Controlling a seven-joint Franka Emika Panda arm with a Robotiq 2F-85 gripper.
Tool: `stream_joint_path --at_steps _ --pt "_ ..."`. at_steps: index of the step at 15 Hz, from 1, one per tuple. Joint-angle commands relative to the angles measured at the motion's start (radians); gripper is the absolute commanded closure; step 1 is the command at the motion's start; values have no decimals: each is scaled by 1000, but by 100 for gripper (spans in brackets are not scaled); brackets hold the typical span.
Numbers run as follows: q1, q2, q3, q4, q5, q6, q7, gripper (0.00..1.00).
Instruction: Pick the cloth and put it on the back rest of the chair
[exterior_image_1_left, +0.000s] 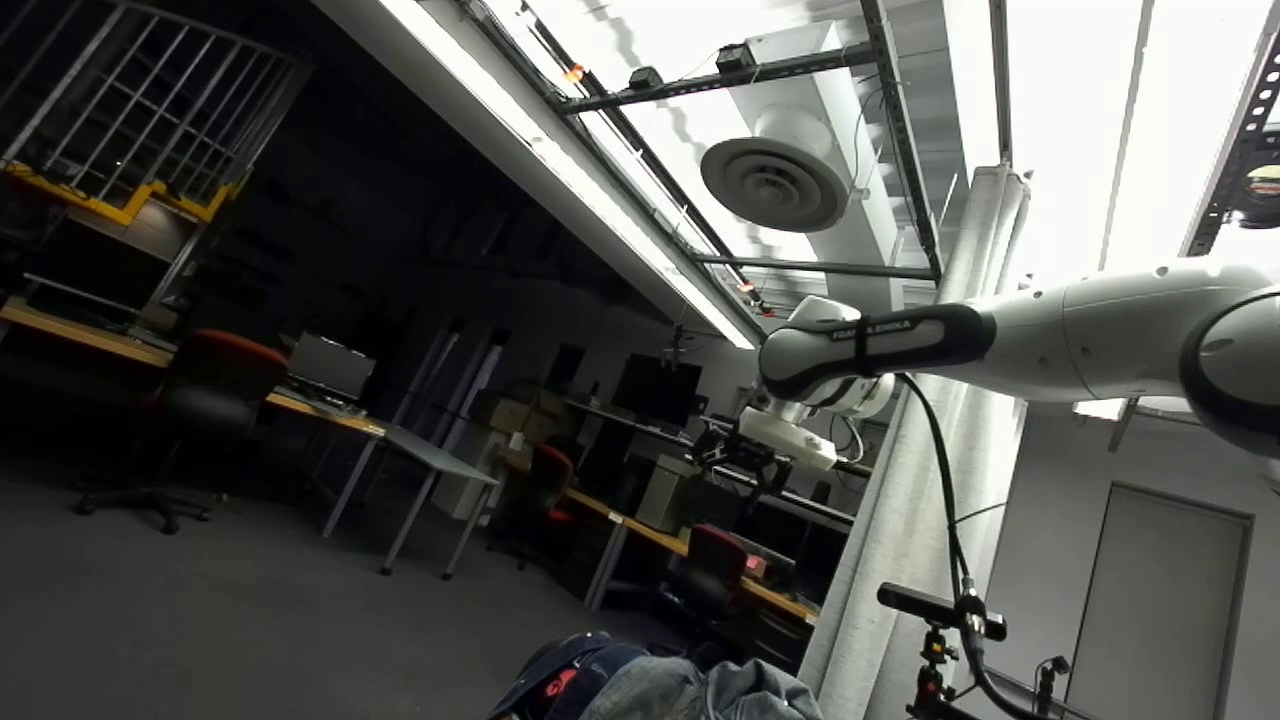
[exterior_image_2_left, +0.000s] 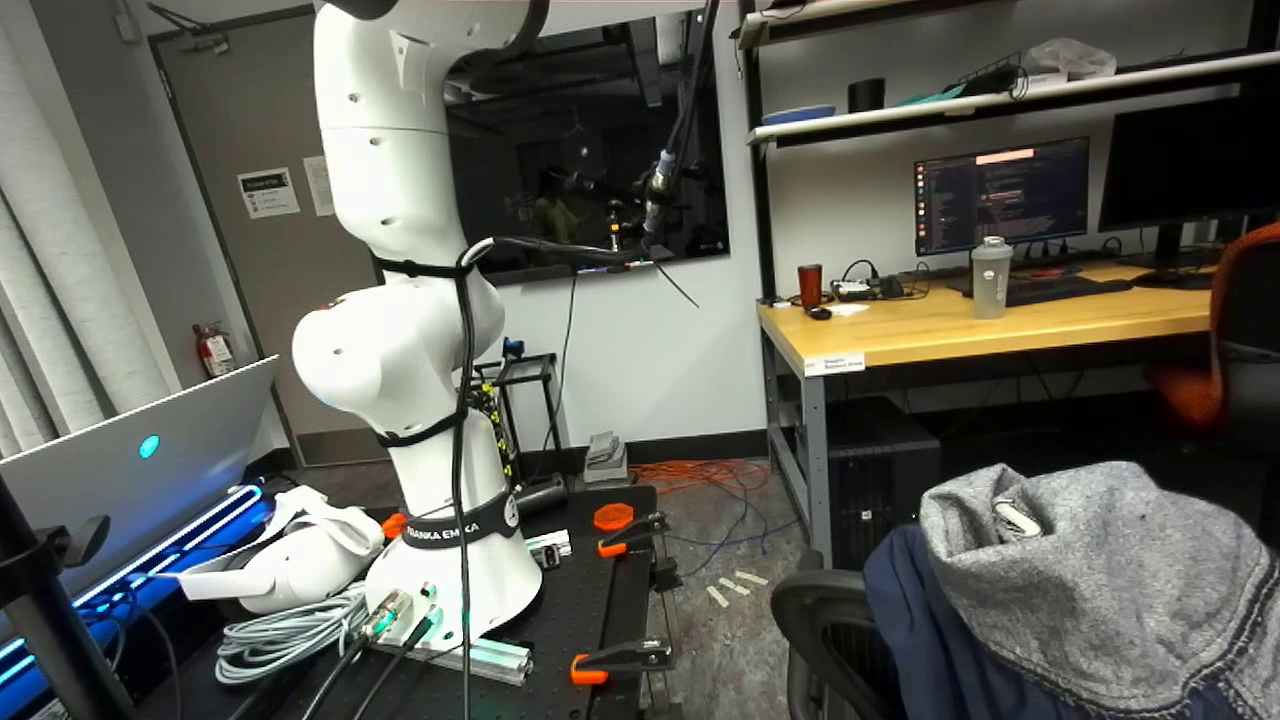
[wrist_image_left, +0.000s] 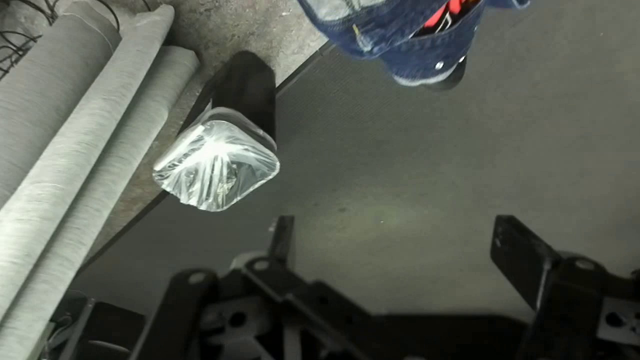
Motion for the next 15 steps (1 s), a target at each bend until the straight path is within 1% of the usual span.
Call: stream_joint_path --at_steps 1,7,9,12,15 --pt "47 -120 33 -246 -50 124 -57 0" --pt "94 -256 107 -578 -60 284 -141 0" --pt "102 -295 132 -665 -60 320 -154 0" --pt "110 -343 166 -768 -53 350 -177 0" --pt "111 -379 191 -837 -52 355 -199 0"
